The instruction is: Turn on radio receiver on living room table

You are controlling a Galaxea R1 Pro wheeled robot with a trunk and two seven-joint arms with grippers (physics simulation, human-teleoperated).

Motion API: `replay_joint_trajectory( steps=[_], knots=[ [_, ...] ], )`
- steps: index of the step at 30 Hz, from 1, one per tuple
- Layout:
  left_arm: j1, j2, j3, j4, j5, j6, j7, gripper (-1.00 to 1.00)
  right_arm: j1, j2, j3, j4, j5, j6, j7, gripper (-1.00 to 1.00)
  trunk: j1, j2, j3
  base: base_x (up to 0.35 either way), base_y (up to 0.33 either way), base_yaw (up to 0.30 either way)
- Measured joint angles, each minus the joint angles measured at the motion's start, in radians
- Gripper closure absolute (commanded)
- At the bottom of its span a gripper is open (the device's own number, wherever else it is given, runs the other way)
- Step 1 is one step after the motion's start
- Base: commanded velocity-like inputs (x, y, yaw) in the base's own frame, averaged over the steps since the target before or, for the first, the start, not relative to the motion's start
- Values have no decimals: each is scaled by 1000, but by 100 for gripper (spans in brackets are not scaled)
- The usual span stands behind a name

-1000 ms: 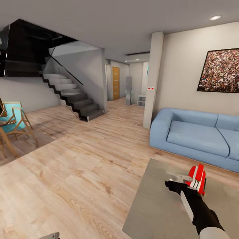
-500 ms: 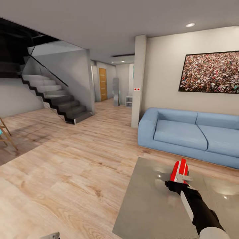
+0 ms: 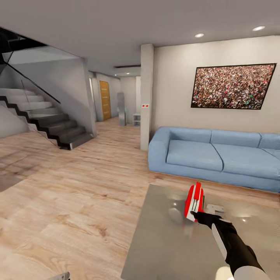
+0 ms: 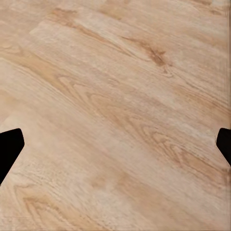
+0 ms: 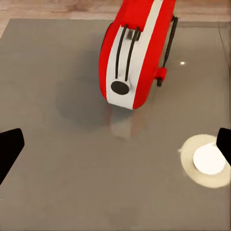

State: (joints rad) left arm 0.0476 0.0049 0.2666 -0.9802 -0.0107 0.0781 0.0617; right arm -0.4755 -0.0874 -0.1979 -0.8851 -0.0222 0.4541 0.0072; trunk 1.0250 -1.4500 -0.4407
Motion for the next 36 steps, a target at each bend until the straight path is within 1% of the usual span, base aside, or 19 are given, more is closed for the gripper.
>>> replay_joint_trajectory(
  steps=[15, 21, 30, 32, 33, 36],
  knots=[
    [0, 3, 0, 0, 0, 1, 0, -100, 0, 0, 0, 0, 1, -2, 0, -100, 0, 0, 1, 242, 226, -16],
    [0, 2, 0, 0, 0, -2, 1, -100, 0, 0, 0, 0, 1, -2, 0, -100, 0, 0, 1, 86, 79, -20],
    [0, 1, 0, 1, 0, -3, 1, -100, 0, -1, -1, 0, 2, -2, 0, -100, 0, 0, 1, 4, 4, -238],
    [0, 1, 0, 2, -1, -3, 1, -100, 0, -7, -1, 0, 2, -2, 0, -100, 0, 0, 1, 0, 0, -275],
    [0, 0, 0, 2, -1, -3, 1, -100, 0, -18, -1, 0, 3, -2, 0, -100, 0, 0, 1, 0, 0, -276],
    [0, 0, 0, 2, -1, -5, 2, -100, 0, -24, -1, 0, 2, -2, 0, -100, 0, 0, 1, 0, 0, -263]
  ],
)
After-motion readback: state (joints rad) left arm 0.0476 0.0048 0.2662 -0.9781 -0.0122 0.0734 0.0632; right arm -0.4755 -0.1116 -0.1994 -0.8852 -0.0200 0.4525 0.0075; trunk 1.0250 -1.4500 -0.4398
